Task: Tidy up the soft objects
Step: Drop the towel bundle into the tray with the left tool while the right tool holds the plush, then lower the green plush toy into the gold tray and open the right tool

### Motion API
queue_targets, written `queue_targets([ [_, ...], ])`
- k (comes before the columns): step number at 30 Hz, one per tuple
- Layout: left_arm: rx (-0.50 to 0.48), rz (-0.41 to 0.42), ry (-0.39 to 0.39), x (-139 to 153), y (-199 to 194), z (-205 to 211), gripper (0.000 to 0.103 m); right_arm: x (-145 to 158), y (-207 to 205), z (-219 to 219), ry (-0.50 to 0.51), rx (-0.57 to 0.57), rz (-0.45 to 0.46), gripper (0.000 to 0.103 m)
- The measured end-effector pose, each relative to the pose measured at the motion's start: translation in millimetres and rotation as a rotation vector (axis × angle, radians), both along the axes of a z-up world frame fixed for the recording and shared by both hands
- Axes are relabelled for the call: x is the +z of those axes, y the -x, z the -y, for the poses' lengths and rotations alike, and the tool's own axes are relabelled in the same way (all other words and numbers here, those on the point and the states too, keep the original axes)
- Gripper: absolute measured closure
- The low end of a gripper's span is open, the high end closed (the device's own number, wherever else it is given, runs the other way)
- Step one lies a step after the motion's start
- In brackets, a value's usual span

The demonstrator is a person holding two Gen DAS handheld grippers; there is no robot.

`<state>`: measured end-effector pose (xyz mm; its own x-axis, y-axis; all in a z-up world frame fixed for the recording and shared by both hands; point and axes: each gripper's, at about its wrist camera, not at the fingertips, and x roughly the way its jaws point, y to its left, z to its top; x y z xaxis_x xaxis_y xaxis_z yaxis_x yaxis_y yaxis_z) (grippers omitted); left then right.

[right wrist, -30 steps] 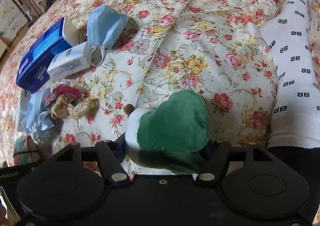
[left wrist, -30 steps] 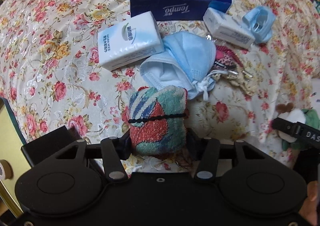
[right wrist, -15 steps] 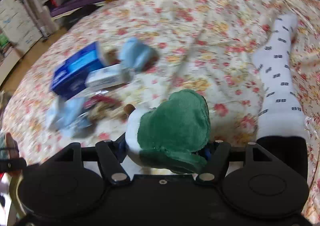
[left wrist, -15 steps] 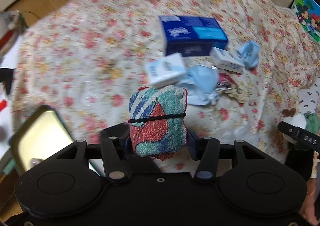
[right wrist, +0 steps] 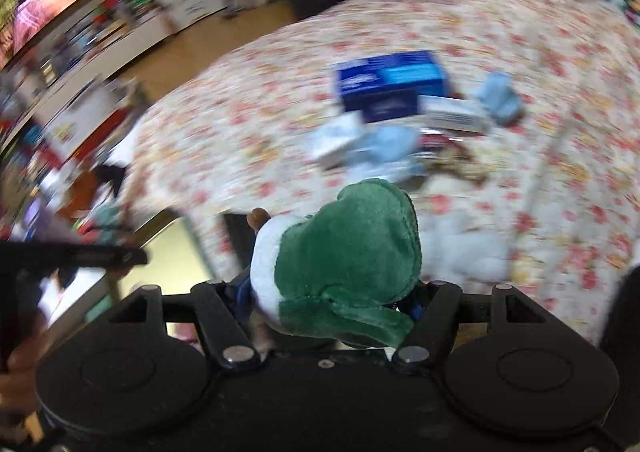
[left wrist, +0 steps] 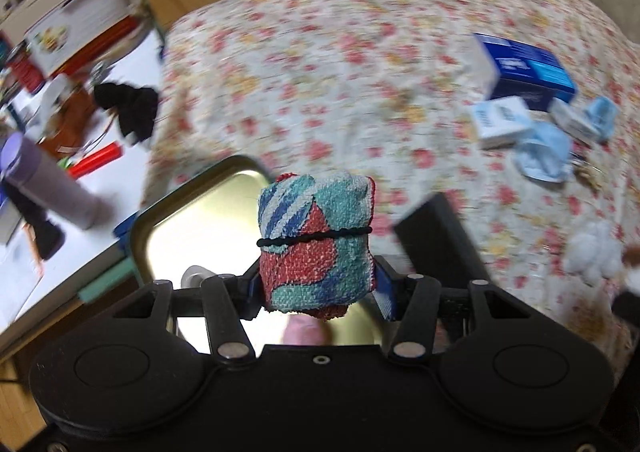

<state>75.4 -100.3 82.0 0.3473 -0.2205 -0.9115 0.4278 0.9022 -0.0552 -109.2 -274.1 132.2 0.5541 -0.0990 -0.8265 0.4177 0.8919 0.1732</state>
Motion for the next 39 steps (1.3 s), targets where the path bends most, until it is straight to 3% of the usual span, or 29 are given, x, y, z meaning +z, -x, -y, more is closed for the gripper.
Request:
queue_targets([
  [8, 0.129, 0.003, -0.013, -27.9, -35.2, -37.1, 0.051, -10.1, -27.4, -76.7, 0.002, 0.151, -0.049, 0.035],
  [17, 0.139, -0.043, -0.017, -67.9, -62.3, -40.8, 0.051, -40.3, -63.7, -136.6, 0.025, 0.251, -0.142, 0.035],
  [24, 0.137, -0.069, -0.067, -99.8, -76.1, -45.6, 0.051, -61.2, -87.3, -162.4, 0.039, 0.304, -0.198, 0.035],
  [27, 0.146, -0.085, -0.057, -101.7, -80.1, -51.1, 0.05, -70.2, -98.3, -170.3, 0.041, 0.321, -0.216, 0.035],
  [32, 0.159, -0.034, -0.082, -96.2, -80.7, -55.4, 0.047, -81.9, -110.4, -181.0, 0.04, 0.351, -0.237, 0.034],
  [36, 0.157, -0.006, -0.086, -92.4, -80.2, -57.5, 0.031, -87.6, -117.6, -184.9, 0.056, 0.355, -0.251, 0.032],
  [39, 0.165, 0.015, -0.105, -91.0, -80.7, -59.1, 0.031, -88.6, -119.0, -184.6, 0.051, 0.349, -0.253, 0.025],
])
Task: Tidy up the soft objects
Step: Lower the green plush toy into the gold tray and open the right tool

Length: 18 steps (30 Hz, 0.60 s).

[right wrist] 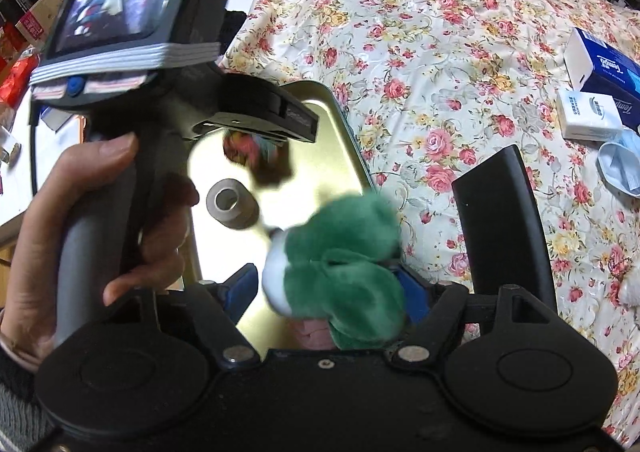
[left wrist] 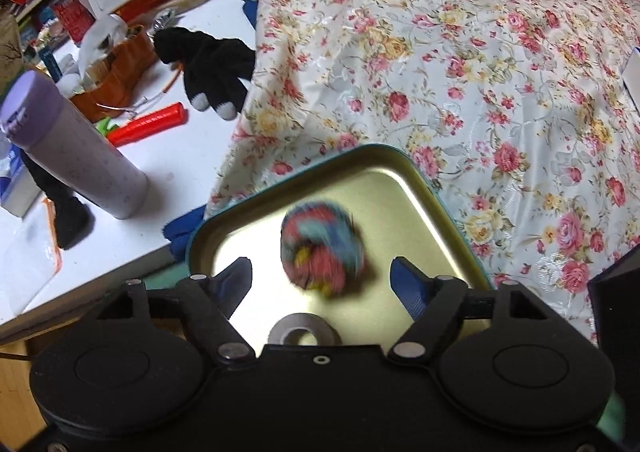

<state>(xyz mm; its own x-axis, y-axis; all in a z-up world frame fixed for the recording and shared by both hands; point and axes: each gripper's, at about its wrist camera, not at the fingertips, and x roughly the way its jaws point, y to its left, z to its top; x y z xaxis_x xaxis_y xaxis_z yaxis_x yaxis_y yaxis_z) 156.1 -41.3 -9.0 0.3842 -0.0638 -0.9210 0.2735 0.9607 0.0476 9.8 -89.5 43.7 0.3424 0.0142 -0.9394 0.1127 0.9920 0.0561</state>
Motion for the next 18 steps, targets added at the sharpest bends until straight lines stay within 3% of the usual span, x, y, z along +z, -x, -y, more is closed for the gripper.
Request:
queue_targets([
  [18, 0.015, -0.03, -0.011, -7.1, 1.7, -8.3, 0.027, -1.9, -0.4, 7.6, 0.026, -0.046, -0.042, 0.001],
])
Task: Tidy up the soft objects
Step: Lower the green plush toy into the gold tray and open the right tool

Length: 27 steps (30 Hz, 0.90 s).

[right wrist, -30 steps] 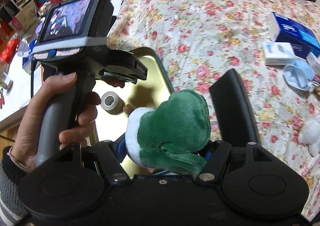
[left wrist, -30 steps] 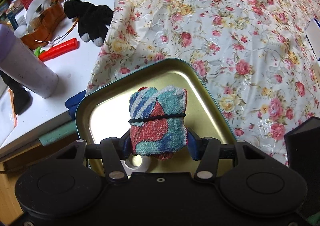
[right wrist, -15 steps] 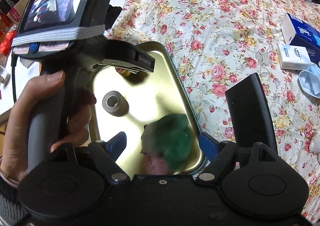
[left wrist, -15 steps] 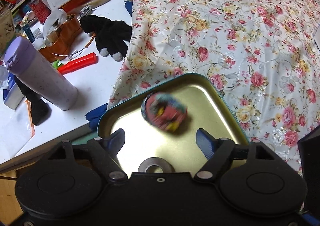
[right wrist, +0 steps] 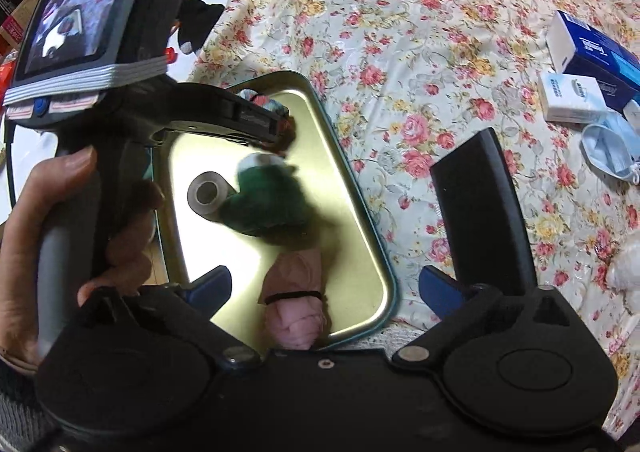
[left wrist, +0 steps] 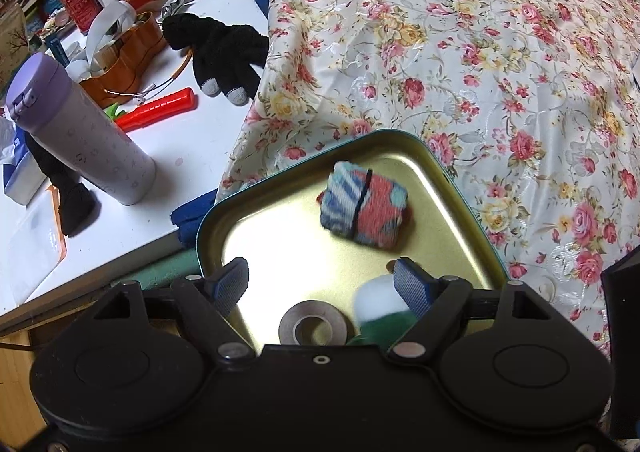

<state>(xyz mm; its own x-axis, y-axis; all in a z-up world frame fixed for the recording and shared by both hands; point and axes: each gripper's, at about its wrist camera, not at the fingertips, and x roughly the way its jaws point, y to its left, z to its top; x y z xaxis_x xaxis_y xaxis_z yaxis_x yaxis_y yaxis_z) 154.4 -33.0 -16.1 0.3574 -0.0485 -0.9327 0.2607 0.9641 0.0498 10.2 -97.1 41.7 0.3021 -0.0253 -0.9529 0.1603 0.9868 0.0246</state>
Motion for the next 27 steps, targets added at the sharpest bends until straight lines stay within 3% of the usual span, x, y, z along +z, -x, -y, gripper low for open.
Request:
queue_targets([
  [16, 0.013, -0.006, 0.004, -1.2, 0.2, -7.8, 0.027, -2.6, 11.0, -7.9, 0.091, 0.021, -0.096, 0.001],
  [27, 0.003, -0.007, 0.01, -2.5, 3.6, -7.0, 0.027, 29.4, 37.7, -2.3, 0.121, 0.01, -0.051, 0.001],
])
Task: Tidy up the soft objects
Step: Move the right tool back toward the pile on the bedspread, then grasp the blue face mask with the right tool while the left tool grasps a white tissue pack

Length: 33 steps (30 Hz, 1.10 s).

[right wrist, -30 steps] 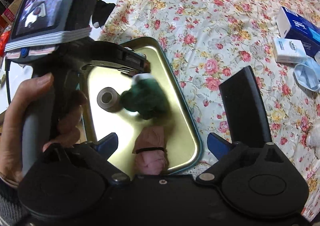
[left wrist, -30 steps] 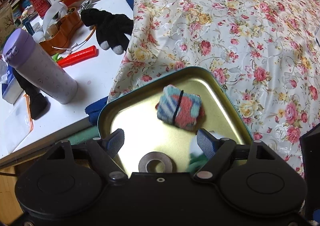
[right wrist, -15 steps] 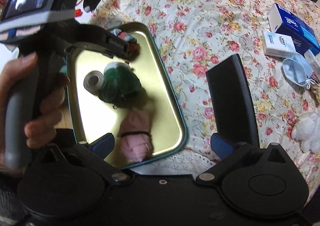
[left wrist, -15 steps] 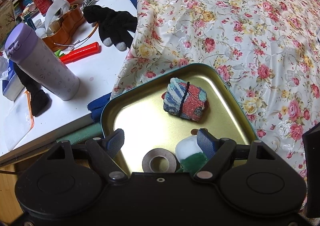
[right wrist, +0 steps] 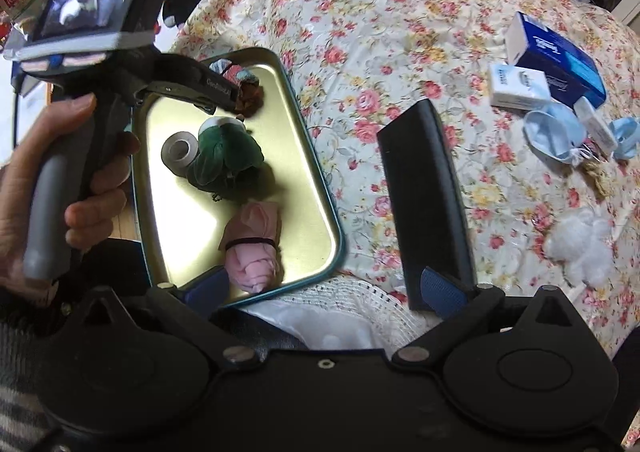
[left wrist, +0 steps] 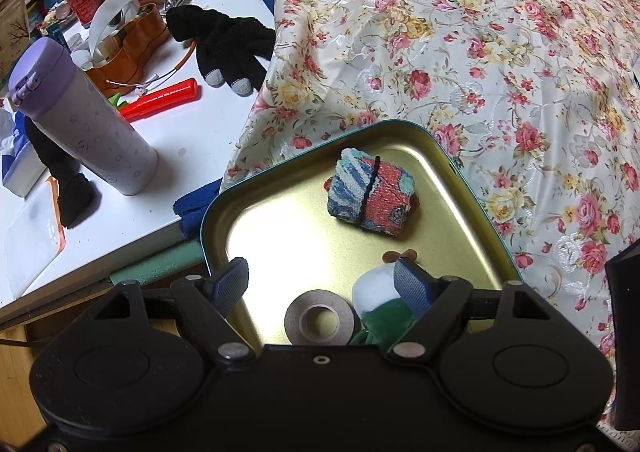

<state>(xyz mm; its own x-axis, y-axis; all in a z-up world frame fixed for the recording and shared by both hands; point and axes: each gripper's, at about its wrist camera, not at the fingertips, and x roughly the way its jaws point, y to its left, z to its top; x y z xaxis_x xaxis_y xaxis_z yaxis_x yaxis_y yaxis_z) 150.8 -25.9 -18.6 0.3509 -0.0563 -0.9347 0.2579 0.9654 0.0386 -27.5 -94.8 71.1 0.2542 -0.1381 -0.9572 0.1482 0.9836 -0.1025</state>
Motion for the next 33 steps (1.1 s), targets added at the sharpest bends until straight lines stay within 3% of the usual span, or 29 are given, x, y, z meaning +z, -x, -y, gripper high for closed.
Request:
queue_targets([
  [6, -0.005, -0.012, -0.003, -5.1, 1.2, 0.4, 0.026, 17.1, 18.1, 24.6, -0.058, -0.045, 0.035, 0.001],
  [14, -0.001, -0.016, -0.01, -11.3, 2.5, 1.7, 0.026, 20.3, 48.1, 91.6, -0.002, -0.203, -0.005, 0.0],
  [24, -0.024, 0.028, -0.031, -12.2, 8.5, 11.0, 0.026, -0.5, 91.4, 216.3, 0.107, -0.452, -0.11, 0.0],
  [33, -0.077, 0.075, -0.062, -10.3, 17.4, 23.7, 0.025, -31.0, 103.7, 293.9, 0.096, -0.582, -0.146, 0.0],
])
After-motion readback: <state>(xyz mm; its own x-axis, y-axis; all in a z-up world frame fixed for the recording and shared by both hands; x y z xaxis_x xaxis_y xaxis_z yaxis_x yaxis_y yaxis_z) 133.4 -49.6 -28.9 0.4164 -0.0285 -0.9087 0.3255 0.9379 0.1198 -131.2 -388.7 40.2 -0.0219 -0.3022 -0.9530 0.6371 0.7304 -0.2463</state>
